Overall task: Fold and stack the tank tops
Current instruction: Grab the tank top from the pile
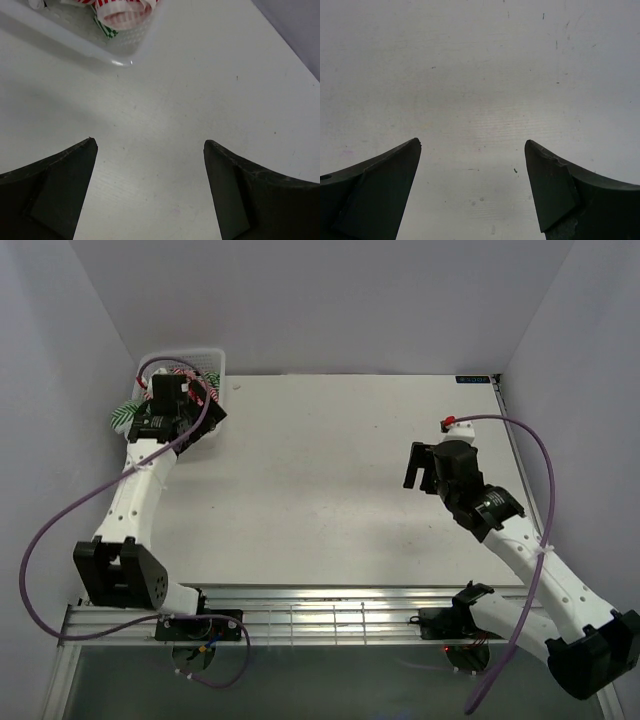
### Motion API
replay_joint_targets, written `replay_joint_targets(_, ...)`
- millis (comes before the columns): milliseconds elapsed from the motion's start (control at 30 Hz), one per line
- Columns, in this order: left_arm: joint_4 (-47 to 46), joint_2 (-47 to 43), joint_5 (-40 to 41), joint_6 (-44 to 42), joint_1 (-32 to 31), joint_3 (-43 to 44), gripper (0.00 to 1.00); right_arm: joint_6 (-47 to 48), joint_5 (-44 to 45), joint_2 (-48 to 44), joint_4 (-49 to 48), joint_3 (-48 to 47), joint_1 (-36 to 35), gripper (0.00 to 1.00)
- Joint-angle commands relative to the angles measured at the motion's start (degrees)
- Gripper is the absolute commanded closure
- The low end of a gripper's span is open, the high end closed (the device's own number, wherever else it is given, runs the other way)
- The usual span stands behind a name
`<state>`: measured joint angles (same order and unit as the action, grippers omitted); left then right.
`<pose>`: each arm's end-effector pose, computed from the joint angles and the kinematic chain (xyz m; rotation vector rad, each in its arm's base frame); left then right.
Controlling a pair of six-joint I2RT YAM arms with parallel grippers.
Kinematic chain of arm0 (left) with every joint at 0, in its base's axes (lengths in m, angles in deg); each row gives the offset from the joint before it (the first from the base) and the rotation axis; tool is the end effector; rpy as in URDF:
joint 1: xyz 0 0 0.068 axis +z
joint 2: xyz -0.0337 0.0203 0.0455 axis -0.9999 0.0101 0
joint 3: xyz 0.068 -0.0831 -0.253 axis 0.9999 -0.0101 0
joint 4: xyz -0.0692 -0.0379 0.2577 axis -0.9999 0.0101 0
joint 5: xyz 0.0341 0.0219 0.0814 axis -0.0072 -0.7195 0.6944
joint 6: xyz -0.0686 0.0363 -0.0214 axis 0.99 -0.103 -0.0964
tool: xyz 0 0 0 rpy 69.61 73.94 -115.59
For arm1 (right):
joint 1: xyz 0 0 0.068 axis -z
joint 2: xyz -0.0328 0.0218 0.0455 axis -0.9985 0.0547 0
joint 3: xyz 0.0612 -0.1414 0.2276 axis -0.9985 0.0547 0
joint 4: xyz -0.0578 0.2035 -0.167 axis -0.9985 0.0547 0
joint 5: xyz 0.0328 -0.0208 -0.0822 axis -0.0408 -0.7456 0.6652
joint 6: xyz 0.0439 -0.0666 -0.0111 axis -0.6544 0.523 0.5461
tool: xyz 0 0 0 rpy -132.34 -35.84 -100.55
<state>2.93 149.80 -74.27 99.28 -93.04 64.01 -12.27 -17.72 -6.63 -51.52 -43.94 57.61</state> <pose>0.3231 -0.0107 0.3341 -0.7603 2.1882 -0.2118 0.2168 0.0874 0.3045 0.1085 2.0320 0.0832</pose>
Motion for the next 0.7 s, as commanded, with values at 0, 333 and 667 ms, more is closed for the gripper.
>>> replay_joint_targets(0,-1.8,8.5,3.6,-2.9,3.0,9.7,0.02,1.4,1.5,5.6,-3.0,-5.9,0.2,0.1)
replay_joint_targets(333,1.2,36.5,5.3,-12.2,8.5,34.7,0.02,4.7,0.3,16.1,-3.8,-11.0,1.0,0.1)
replay_joint_targets(667,0.9,50.6,0.1,-16.2,10.5,45.2,0.15,6.2,-2.9,21.5,-3.7,-13.2,2.5,0.1)
